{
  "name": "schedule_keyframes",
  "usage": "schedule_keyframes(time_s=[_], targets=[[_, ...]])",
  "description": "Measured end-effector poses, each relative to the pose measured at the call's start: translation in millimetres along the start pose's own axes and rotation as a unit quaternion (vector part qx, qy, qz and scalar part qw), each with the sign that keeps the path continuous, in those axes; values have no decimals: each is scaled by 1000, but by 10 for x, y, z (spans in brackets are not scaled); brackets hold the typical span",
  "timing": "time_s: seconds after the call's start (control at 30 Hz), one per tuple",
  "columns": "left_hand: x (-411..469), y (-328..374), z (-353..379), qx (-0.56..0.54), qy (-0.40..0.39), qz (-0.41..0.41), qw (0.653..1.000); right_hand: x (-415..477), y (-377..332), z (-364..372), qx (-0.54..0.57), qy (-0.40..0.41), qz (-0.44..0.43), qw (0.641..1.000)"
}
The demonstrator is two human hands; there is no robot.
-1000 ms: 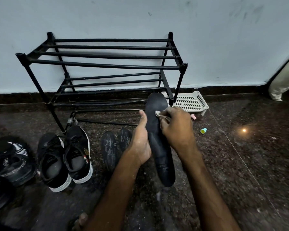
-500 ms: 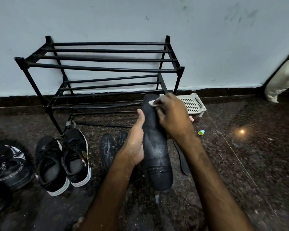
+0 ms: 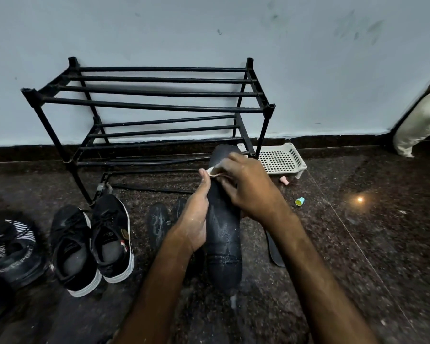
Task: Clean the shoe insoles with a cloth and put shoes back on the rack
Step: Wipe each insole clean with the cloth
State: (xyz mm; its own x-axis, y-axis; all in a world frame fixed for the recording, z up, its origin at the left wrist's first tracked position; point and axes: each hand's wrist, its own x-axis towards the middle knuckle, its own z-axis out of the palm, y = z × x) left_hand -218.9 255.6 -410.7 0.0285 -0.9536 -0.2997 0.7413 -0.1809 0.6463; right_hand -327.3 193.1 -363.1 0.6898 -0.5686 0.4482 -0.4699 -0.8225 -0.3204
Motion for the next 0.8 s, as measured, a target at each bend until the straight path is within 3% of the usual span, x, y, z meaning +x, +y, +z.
schedule_keyframes(time_s=[0.13,0.33,0.5,0.67,0.8], targets=[[-8,-46,-5,66,-9,-13,998,229,269,-8,-44,78,90,992],[22,-79,-37,43,9,1,999,15,156,-23,-18,-29,25,999],[-1,-106,-20,35,-9,-14,999,11,273,-62,-28,39,118,992],[68,-87,-19,-43,23,-9,999,-340,-61,103,61,-40,112,991],[67,-94,-7,-45,29,-8,999,-262,80,165,9,11,156,988]])
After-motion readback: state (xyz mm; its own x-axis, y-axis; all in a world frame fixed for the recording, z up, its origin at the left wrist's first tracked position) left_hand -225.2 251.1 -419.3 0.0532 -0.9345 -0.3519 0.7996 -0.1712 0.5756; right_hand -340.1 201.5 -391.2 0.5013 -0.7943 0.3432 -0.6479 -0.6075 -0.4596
